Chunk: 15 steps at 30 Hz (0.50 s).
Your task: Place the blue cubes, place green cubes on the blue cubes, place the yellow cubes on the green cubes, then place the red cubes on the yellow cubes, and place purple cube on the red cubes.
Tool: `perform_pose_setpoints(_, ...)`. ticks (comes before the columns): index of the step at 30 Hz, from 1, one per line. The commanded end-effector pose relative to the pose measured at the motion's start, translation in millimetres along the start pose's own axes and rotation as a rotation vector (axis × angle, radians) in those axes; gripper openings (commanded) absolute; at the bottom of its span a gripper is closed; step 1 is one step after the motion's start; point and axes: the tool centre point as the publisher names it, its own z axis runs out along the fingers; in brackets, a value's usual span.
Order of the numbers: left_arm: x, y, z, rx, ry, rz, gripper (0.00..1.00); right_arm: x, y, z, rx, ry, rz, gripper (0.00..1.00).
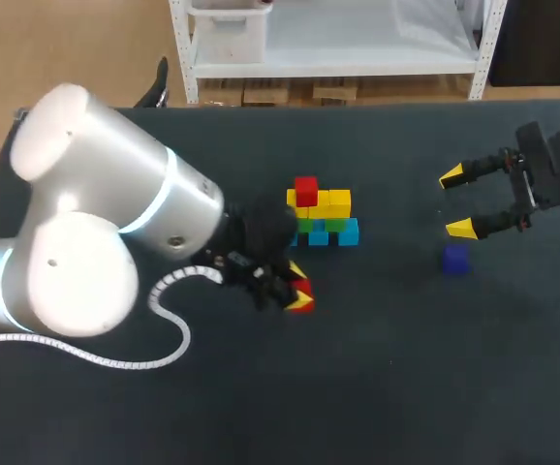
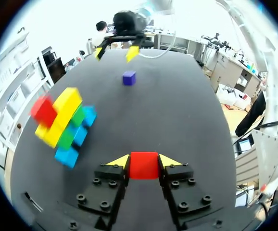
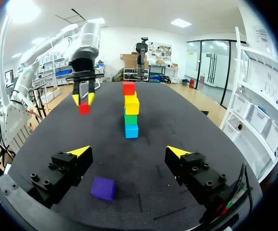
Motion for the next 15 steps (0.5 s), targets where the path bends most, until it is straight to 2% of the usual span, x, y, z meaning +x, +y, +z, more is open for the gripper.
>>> perform_pose_setpoints(1,-24.1,-2.5,31,0.001,-0.018,0.021,0.0,0,0,0,0.0,-0.001,-0.001,1.0)
perform_pose_setpoints(9,-63.3,4.1,71,0.011,-0.067,0.069,0.0,0,0,0,0.0,-0.001,-0.001,1.0)
perform_pose_setpoints(15,-71.7,9.3,90,0.027,-0.072,0.087,0.0,0,0,0,0.0,-0.001,-0.001,1.0)
